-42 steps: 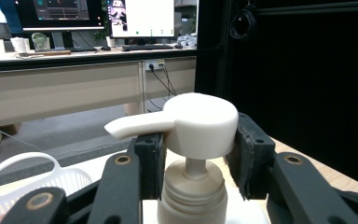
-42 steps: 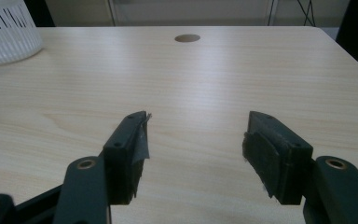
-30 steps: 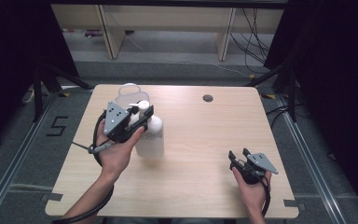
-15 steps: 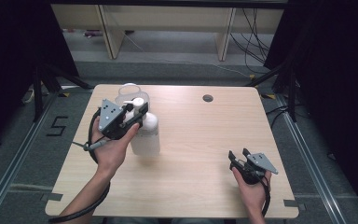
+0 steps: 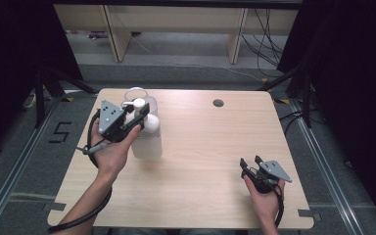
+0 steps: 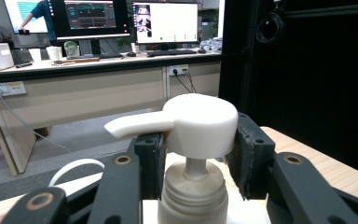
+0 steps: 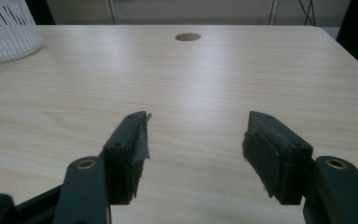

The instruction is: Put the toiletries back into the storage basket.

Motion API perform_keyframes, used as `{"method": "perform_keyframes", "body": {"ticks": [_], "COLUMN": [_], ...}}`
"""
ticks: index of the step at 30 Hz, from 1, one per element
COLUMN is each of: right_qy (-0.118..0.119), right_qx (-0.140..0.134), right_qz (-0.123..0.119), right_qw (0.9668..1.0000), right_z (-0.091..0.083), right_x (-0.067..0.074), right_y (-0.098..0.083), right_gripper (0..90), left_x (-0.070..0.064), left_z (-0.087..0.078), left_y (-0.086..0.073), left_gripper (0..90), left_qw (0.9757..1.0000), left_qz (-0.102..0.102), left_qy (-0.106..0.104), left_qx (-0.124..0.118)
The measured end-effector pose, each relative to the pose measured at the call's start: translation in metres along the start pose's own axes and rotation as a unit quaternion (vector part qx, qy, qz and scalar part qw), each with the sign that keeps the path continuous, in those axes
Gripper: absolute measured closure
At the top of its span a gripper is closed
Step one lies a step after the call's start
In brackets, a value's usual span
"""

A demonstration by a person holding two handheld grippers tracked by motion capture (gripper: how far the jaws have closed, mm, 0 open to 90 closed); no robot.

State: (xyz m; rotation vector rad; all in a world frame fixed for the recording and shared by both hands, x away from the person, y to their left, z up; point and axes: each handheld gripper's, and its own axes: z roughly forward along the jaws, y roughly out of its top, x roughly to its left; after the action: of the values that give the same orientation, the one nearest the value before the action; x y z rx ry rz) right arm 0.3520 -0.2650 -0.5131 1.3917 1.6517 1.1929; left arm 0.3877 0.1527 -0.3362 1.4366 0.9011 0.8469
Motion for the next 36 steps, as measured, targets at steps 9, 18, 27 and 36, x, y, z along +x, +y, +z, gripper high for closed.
{"method": "perform_keyframes", "body": {"ticks": [9,18,27,36], "right_qy": [0.0,0.009,0.01,0.01], "right_qx": [0.002,-0.007,-0.004,-0.007], "right_qz": [0.0,0.001,0.006,0.001], "right_qw": [1.0,0.9999,0.9999,0.9999], "right_z": [0.0,0.001,0.001,0.001], "right_x": [0.001,0.001,0.001,0.001], "right_y": [0.0,0.0,0.0,0.0], "right_gripper": [40.0,40.1,40.1,40.1], "left_x": [0.012,0.022,0.03,0.037], "left_z": [0.0,0.003,0.006,0.01], "left_y": [0.004,0.005,0.007,0.009], "left_gripper": [59.0,59.0,59.0,59.0], "left_qw": [0.9999,0.9996,0.9993,0.999], "left_qz": [-0.002,-0.003,-0.004,-0.006], "left_qy": [0.015,0.026,0.036,0.042], "left_qx": [-0.006,-0.009,-0.011,-0.013]}}
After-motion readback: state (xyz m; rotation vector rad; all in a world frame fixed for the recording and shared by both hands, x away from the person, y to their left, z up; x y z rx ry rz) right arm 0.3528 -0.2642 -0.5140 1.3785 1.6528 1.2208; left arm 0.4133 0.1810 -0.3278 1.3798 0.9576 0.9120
